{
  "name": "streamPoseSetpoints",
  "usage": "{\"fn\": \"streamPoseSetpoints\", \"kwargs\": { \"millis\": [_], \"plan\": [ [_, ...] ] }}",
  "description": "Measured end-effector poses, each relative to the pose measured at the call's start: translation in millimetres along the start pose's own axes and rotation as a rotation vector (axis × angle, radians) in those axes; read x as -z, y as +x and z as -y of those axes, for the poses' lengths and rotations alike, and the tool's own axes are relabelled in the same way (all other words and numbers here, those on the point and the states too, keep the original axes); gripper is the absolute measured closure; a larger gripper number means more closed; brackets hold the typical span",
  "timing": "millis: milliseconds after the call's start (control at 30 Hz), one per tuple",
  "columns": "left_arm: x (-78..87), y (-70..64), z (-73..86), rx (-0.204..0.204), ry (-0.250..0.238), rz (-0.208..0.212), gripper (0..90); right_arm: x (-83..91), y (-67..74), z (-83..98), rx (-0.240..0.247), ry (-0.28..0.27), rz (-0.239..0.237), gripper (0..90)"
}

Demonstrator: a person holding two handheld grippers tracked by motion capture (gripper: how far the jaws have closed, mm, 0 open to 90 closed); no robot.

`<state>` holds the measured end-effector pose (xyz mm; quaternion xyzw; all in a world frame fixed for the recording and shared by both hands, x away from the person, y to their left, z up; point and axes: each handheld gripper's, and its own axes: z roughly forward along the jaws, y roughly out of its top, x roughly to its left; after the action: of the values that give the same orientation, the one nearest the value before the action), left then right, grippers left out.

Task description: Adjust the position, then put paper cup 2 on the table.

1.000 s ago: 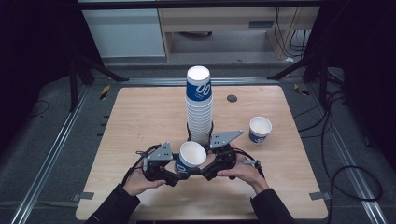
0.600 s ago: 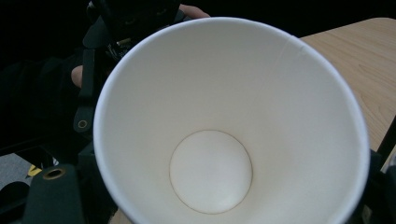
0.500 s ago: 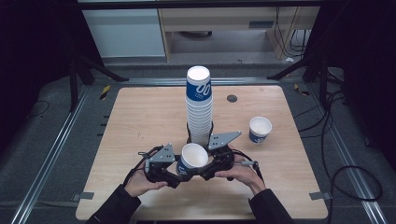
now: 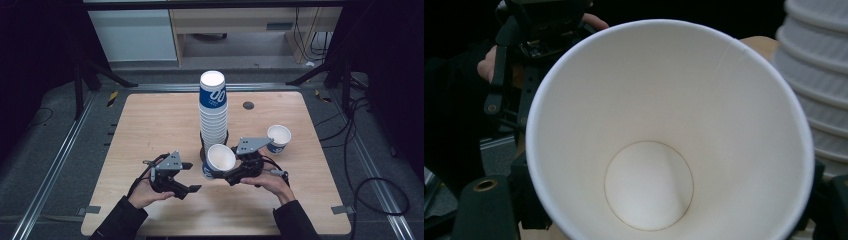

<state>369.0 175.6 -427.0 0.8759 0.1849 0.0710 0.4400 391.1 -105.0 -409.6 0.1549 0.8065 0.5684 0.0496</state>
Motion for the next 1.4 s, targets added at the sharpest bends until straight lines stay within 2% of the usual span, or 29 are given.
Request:
{"fn": "streamPoseSetpoints", "kwargs": {
  "millis": [33, 200, 233, 467, 500, 533, 567, 600, 633, 733, 767, 867, 967, 1200, 1233, 1400],
  "plan": [
    [2.6, 3.3, 1.3, 0.01, 0.0, -0.022, 19.2, 5.6, -2.9, 0.6, -0.007, -0.007, 0.022, 19.9],
    [7.4, 11.4, 4.3, 0.043, -0.007, -0.056, 18.9, 14.4, -6.5, 1.3, -0.013, -0.008, 0.065, 20.0],
    [9.8, 14.3, 5.0, 0.057, -0.014, -0.072, 18.9, 17.4, -7.5, 1.7, -0.014, -0.008, 0.091, 20.0],
    [15.0, 18.4, 5.8, 0.078, -0.026, -0.096, 18.8, 27.0, -10.7, 3.2, -0.023, 0.0, 0.153, 20.1],
    [16.0, 20.4, 6.9, 0.082, -0.022, -0.105, 18.9, 30.3, -11.3, 3.3, -0.021, 0.002, 0.186, 20.1],
    [16.0, 20.4, 6.9, 0.082, -0.022, -0.105, 18.9, 30.3, -11.3, 3.3, -0.021, 0.002, 0.186, 20.1],
    [16.3, 22.5, 8.1, 0.095, -0.022, -0.111, 18.9, 34.4, -12.3, 3.0, -0.025, 0.011, 0.214, 20.1],
    [16.3, 22.5, 8.1, 0.095, -0.022, -0.111, 18.9, 34.4, -12.3, 3.0, -0.025, 0.011, 0.214, 20.1],
    [17.4, 24.0, 9.0, 0.101, -0.021, -0.119, 18.9, 38.1, -13.4, 3.1, -0.032, 0.016, 0.24, 20.0],
    [18.7, 25.5, 9.7, 0.107, -0.022, -0.125, 18.7, 41.4, -14.3, 3.5, -0.035, 0.019, 0.262, 20.0],
    [20.4, 27.9, 10.4, 0.119, -0.025, -0.136, 18.6, 45.0, -15.8, 4.5, -0.04, 0.035, 0.293, 20.0],
    [22.1, 29.9, 11.3, 0.126, -0.025, -0.147, 18.5, 48.0, -17.2, 5.9, -0.045, 0.053, 0.32, 20.0],
    [24.8, 35.0, 14.2, 0.142, -0.016, -0.176, 18.3, 56.0, -19.4, 8.2, -0.06, 0.078, 0.379, 20.0],
    [27.5, 40.2, 16.7, 0.165, -0.014, -0.207, 17.7, 71.4, -22.7, 13.0, -0.088, 0.097, 0.442, 20.2],
    [28.8, 41.4, 17.7, 0.169, -0.015, -0.21, 17.7, 76.4, -23.3, 15.8, -0.098, 0.113, 0.466, 20.2],
    [32.6, 44.9, 19.4, 0.18, -0.019, -0.225, 17.6, 82.1, -24.4, 18.6, -0.11, 0.15, 0.512, 20.1]
  ]
}}
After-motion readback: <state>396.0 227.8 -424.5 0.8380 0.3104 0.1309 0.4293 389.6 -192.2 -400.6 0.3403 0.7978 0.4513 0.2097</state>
